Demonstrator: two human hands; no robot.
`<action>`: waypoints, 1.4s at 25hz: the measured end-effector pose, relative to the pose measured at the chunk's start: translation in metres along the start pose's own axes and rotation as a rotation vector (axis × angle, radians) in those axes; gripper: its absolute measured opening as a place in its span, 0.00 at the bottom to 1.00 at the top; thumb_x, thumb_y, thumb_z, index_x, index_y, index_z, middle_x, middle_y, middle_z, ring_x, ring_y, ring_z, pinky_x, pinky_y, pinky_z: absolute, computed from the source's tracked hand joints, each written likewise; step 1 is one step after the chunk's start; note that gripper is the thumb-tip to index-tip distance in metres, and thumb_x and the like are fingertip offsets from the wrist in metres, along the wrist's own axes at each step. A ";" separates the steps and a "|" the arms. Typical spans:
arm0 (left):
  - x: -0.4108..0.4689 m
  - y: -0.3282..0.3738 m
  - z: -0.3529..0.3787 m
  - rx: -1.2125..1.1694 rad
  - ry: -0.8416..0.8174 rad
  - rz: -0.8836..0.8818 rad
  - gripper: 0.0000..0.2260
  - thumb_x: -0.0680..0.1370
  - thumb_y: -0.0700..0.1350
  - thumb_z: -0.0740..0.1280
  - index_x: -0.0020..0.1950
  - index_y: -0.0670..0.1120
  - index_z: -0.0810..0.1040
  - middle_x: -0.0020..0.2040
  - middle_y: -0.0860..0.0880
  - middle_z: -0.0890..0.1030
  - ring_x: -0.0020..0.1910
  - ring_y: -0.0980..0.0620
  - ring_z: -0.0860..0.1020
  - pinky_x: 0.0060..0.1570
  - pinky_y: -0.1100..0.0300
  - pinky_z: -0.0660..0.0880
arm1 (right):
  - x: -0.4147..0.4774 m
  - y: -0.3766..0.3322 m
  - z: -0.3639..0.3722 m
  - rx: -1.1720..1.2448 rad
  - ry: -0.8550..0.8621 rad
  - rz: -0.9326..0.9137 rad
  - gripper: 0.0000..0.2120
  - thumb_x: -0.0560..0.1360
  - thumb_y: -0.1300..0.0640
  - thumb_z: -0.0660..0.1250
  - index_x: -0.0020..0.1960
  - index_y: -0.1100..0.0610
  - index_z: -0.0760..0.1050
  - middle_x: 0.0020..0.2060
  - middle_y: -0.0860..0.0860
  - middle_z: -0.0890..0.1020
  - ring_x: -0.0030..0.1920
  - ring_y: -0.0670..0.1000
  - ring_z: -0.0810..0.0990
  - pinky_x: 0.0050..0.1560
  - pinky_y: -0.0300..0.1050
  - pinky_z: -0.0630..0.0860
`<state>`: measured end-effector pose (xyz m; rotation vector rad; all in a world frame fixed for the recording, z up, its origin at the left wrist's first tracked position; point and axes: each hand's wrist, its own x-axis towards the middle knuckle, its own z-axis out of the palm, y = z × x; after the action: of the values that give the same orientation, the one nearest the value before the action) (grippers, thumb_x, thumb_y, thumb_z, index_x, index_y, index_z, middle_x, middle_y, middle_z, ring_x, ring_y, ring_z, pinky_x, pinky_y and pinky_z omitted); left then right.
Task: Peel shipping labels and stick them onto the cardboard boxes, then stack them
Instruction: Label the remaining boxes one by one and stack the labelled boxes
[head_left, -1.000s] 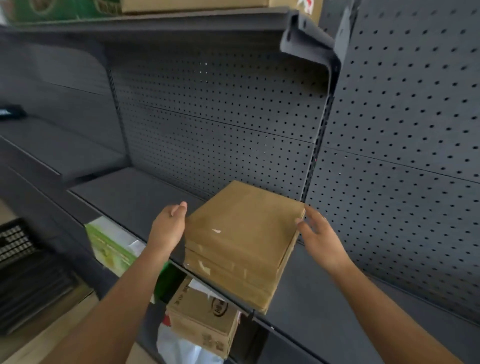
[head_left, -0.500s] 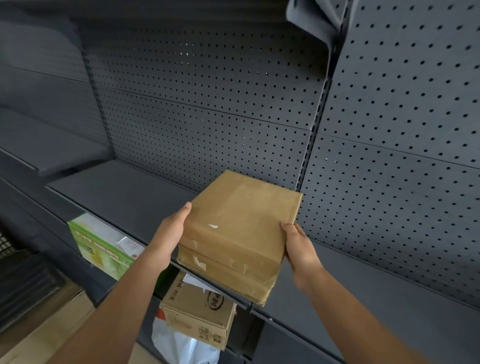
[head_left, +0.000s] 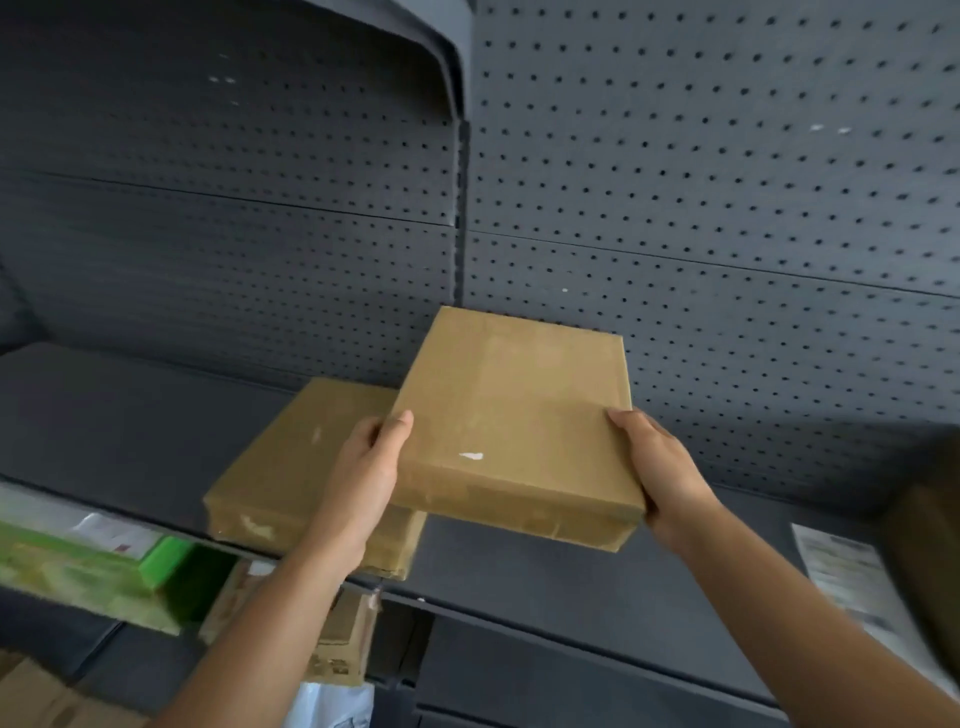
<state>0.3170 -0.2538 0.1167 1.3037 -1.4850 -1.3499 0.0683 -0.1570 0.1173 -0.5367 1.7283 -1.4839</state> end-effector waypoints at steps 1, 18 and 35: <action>-0.004 -0.004 0.018 0.012 -0.043 -0.005 0.12 0.82 0.61 0.59 0.50 0.55 0.73 0.44 0.57 0.72 0.40 0.61 0.70 0.40 0.59 0.67 | -0.001 0.003 -0.021 0.001 0.041 -0.004 0.11 0.79 0.45 0.64 0.59 0.45 0.78 0.52 0.50 0.85 0.53 0.55 0.84 0.56 0.56 0.80; -0.045 -0.084 0.145 0.155 -0.283 -0.098 0.17 0.81 0.60 0.63 0.62 0.50 0.74 0.54 0.54 0.79 0.52 0.57 0.76 0.47 0.57 0.69 | -0.005 0.106 -0.153 0.037 0.186 0.115 0.11 0.80 0.49 0.65 0.61 0.46 0.79 0.53 0.48 0.86 0.53 0.53 0.85 0.60 0.56 0.80; -0.097 -0.045 0.191 0.376 -0.322 0.575 0.20 0.81 0.51 0.64 0.73 0.56 0.69 0.71 0.62 0.72 0.63 0.42 0.80 0.61 0.48 0.76 | -0.061 0.155 -0.289 -1.153 0.265 -0.184 0.21 0.81 0.54 0.63 0.74 0.52 0.70 0.72 0.51 0.71 0.73 0.56 0.67 0.73 0.50 0.65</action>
<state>0.1651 -0.1115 0.0492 0.7780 -2.2065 -0.9515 -0.0926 0.1058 -0.0102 -1.1177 2.7308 -0.5213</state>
